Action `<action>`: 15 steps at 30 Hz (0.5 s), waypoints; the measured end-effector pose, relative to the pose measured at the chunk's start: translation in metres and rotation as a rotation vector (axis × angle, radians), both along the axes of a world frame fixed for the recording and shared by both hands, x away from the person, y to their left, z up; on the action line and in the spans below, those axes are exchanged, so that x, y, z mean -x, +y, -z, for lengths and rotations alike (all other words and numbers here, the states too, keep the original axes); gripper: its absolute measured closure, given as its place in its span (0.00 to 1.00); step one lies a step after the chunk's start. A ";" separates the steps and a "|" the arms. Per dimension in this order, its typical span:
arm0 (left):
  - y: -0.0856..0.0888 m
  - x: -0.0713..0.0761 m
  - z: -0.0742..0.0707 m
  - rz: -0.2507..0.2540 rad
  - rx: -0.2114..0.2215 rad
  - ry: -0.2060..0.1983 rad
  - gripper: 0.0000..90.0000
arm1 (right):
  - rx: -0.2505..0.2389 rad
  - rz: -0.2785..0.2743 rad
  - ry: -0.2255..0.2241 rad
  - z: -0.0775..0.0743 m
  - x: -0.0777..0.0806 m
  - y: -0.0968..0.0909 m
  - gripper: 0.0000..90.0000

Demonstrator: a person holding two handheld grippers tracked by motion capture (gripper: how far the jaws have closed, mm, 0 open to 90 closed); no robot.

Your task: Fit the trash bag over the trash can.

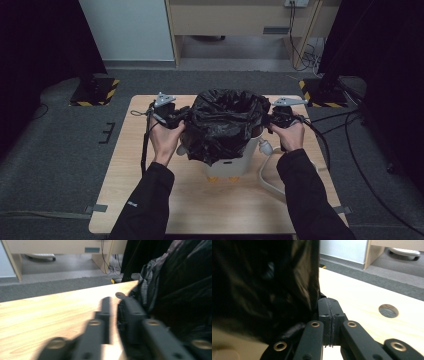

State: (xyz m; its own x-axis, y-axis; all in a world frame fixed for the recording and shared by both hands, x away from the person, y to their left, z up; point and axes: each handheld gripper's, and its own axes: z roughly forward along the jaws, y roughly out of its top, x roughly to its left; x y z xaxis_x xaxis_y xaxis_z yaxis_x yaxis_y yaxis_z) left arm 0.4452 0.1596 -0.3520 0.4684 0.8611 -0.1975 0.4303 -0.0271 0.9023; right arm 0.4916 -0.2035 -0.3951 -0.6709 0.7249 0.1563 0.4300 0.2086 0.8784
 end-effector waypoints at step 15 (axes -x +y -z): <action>0.028 0.089 -0.037 0.139 0.256 -0.293 0.34 | -0.320 0.039 -0.260 -0.064 0.055 -0.061 0.40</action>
